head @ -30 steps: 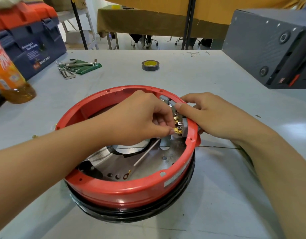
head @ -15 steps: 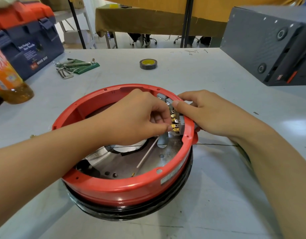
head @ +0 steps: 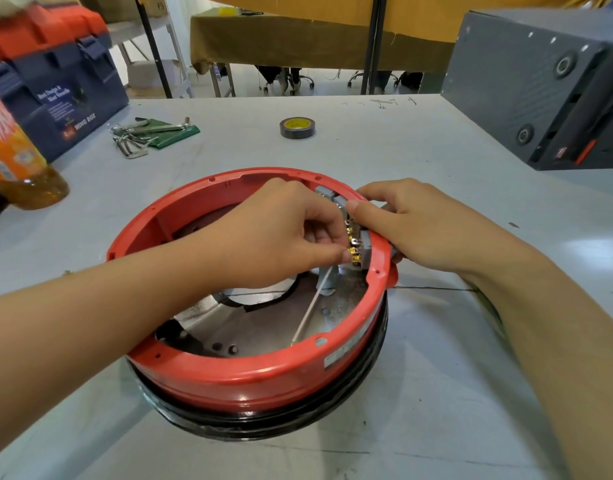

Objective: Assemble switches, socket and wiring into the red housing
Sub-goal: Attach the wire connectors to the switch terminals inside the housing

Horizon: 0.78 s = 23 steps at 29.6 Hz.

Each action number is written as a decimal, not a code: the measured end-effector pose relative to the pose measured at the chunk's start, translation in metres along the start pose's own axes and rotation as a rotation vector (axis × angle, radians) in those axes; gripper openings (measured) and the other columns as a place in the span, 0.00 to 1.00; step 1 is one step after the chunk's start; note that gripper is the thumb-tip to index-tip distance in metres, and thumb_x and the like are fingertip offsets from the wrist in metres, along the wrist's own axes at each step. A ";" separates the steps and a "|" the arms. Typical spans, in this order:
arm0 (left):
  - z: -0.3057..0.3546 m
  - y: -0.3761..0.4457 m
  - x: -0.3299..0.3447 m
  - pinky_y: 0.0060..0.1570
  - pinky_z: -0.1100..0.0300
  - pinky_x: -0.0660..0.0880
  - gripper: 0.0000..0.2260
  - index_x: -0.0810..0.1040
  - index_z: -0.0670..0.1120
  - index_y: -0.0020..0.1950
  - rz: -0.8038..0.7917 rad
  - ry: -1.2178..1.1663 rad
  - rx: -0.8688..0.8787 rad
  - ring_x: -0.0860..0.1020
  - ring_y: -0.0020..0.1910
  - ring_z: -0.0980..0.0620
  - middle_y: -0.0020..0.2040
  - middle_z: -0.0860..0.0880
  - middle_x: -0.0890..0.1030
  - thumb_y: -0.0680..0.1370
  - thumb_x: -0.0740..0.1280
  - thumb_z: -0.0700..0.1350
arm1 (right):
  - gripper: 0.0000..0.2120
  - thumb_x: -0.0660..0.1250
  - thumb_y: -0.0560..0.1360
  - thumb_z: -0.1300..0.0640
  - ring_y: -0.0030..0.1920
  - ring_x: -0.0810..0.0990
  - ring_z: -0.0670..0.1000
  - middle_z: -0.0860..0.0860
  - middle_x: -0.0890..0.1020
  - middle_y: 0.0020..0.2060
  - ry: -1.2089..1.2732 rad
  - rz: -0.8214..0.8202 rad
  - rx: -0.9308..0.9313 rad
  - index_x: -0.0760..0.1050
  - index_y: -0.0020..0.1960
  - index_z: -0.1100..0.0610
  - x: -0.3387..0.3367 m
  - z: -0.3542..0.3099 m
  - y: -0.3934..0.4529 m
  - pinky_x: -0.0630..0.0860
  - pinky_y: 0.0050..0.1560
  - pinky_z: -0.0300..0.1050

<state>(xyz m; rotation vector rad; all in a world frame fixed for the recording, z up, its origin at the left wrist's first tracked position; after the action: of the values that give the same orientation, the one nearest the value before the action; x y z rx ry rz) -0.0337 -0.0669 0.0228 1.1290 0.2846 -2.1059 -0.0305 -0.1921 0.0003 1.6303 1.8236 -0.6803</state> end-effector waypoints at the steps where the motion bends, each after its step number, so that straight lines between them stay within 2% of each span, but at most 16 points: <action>1: -0.002 0.001 0.000 0.34 0.73 0.68 0.02 0.83 0.47 0.39 -0.015 -0.028 -0.005 0.76 0.31 0.62 0.29 0.56 0.78 0.72 0.72 0.42 | 0.15 0.57 0.78 0.44 0.36 0.82 0.51 0.51 0.84 0.35 0.001 -0.001 0.000 0.78 0.54 0.50 0.000 0.000 0.000 0.80 0.47 0.54; 5: -0.009 0.004 -0.003 0.40 0.64 0.74 0.03 0.84 0.48 0.44 -0.083 -0.069 -0.008 0.79 0.38 0.57 0.38 0.54 0.82 0.74 0.70 0.44 | 0.15 0.57 0.78 0.44 0.35 0.82 0.49 0.50 0.83 0.34 0.009 -0.011 0.001 0.78 0.55 0.51 0.000 -0.001 -0.001 0.80 0.46 0.53; 7: -0.012 0.004 -0.005 0.41 0.66 0.73 0.05 0.84 0.50 0.46 -0.111 -0.063 0.003 0.79 0.41 0.57 0.41 0.56 0.82 0.74 0.70 0.43 | 0.16 0.57 0.78 0.44 0.35 0.82 0.49 0.50 0.83 0.34 0.015 -0.017 0.001 0.77 0.55 0.51 0.000 -0.002 -0.002 0.80 0.47 0.53; 10: -0.013 0.002 -0.006 0.39 0.70 0.69 0.06 0.84 0.52 0.47 -0.097 -0.017 0.044 0.77 0.41 0.57 0.41 0.58 0.80 0.72 0.71 0.43 | 0.16 0.57 0.78 0.44 0.36 0.82 0.51 0.51 0.83 0.35 0.009 -0.011 -0.003 0.78 0.55 0.52 0.000 -0.002 -0.002 0.80 0.47 0.54; 17: -0.004 0.001 -0.007 0.41 0.74 0.64 0.04 0.84 0.47 0.46 -0.010 0.151 0.200 0.76 0.40 0.58 0.42 0.51 0.80 0.72 0.72 0.41 | 0.16 0.57 0.78 0.44 0.35 0.82 0.50 0.51 0.83 0.34 0.007 -0.006 0.000 0.78 0.54 0.52 0.000 -0.003 -0.001 0.80 0.47 0.53; 20: -0.002 -0.001 -0.007 0.42 0.74 0.64 0.04 0.85 0.46 0.46 0.011 0.198 0.234 0.75 0.40 0.57 0.43 0.49 0.80 0.73 0.72 0.41 | 0.16 0.57 0.78 0.44 0.36 0.82 0.49 0.50 0.83 0.35 -0.002 -0.002 0.001 0.78 0.54 0.52 0.000 -0.003 -0.002 0.80 0.47 0.53; 23: 0.000 -0.002 -0.006 0.43 0.68 0.68 0.03 0.84 0.45 0.46 0.019 0.225 0.265 0.76 0.41 0.55 0.43 0.49 0.79 0.73 0.71 0.40 | 0.16 0.56 0.79 0.44 0.37 0.81 0.49 0.50 0.82 0.35 -0.013 0.002 0.002 0.78 0.54 0.52 0.000 -0.004 -0.003 0.80 0.47 0.52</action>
<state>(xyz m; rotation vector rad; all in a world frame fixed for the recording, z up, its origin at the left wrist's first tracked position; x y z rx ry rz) -0.0328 -0.0626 0.0272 1.5222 0.0995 -2.0427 -0.0339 -0.1896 0.0033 1.6253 1.8119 -0.6912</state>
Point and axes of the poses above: each hand's wrist, its own y-axis towards the middle knuckle, its own x-axis out of the palm, z = x × y, the point moved 6 cm from there along y, towards the middle knuckle
